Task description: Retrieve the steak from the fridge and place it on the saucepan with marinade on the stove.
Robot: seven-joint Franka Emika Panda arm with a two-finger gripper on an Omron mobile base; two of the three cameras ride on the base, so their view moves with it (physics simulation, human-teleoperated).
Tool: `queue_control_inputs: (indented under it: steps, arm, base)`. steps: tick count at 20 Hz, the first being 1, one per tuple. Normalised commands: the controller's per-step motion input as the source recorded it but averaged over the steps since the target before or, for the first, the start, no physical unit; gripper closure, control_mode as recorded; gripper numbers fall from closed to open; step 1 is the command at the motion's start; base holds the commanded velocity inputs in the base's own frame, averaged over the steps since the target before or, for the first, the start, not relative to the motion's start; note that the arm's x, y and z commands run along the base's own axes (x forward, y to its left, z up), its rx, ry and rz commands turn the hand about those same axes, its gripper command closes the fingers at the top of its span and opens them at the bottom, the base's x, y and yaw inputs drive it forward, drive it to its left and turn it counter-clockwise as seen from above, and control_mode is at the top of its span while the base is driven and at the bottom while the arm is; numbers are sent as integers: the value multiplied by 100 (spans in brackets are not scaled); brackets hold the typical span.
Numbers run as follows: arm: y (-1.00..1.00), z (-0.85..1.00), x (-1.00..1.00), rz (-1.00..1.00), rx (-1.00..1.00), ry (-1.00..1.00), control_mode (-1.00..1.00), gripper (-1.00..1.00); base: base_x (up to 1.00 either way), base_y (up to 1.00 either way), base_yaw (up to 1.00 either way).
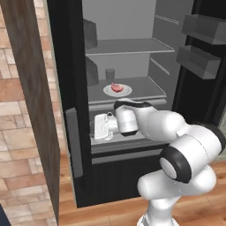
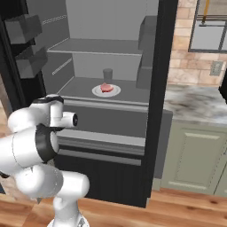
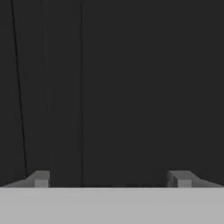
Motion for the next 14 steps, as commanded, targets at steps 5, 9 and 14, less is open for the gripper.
queue_control_inputs:
  steps: [5, 9, 14]
  arm:
    - [97, -20, -1, 5, 0, -4, -100, -100]
    - [42, 4, -15, 0, 0, -19, -100, -100]
    - [-8, 27, -32, -5, 0, -21, -100, -100]
  base:
    - [0, 0, 0]
    - [0, 0, 0]
    - [0, 0, 0]
